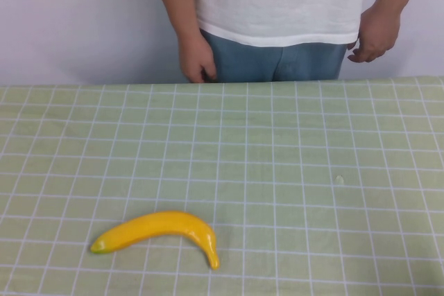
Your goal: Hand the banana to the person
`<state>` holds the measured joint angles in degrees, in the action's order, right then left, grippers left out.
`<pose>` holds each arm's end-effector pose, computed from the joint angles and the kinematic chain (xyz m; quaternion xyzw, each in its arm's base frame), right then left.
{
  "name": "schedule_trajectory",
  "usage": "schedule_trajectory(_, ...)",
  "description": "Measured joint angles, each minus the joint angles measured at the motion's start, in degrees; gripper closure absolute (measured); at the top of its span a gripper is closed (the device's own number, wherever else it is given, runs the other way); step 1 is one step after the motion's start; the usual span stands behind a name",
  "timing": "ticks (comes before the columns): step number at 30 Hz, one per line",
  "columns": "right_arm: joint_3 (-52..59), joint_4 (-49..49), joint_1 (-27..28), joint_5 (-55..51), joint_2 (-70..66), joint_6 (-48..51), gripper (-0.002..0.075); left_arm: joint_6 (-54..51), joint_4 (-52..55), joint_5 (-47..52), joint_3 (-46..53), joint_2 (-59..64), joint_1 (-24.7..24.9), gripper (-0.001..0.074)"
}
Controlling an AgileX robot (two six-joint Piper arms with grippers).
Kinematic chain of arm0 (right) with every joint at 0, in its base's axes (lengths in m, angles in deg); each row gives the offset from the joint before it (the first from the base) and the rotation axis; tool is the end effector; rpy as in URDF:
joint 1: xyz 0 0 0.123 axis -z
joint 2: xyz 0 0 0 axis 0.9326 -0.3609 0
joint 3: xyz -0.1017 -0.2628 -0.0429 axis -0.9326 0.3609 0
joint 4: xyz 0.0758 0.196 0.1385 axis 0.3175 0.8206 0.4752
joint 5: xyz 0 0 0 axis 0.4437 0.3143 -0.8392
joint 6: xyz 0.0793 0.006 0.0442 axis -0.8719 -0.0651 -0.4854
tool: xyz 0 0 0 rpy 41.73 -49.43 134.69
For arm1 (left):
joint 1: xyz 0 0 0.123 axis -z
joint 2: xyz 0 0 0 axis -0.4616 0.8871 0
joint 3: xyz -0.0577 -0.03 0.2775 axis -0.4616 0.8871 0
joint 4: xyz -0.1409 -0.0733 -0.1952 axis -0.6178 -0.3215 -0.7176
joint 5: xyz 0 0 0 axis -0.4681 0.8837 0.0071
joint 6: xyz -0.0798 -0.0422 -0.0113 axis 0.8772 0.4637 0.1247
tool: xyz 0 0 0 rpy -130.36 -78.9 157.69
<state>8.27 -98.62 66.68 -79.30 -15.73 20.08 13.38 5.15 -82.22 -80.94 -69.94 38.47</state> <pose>0.0517 -0.0139 0.1731 0.0354 0.8011 -0.0605 0.5945 -0.0049 -0.0041 0.3291 0.0485 0.2541 -0.1091 0.9598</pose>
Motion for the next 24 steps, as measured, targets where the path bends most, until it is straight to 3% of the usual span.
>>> schedule_trajectory(3,0.00,0.00,0.00,0.00,0.00,0.00,0.0733,1.09,-0.87,15.03,-10.32,0.44,0.00,0.0738)
schedule_trajectory(7,0.00,0.00,0.00,0.00,0.00,0.00,0.0733,1.89,-1.86,44.59,-23.91,7.21,0.00,0.0738)
schedule_trajectory(11,0.00,0.00,0.00,0.00,0.00,0.00,0.0733,1.89,-1.86,67.29,-31.10,17.39,0.00,0.0739)
schedule_trajectory(19,0.00,0.00,0.00,0.00,0.00,0.00,0.0733,-0.81,-4.57,80.62,-32.84,32.47,0.00,0.0739)
schedule_trajectory(24,0.00,0.00,0.00,0.00,0.00,0.00,0.0733,-11.90,-8.55,89.83,-36.43,46.11,0.00,0.0739)
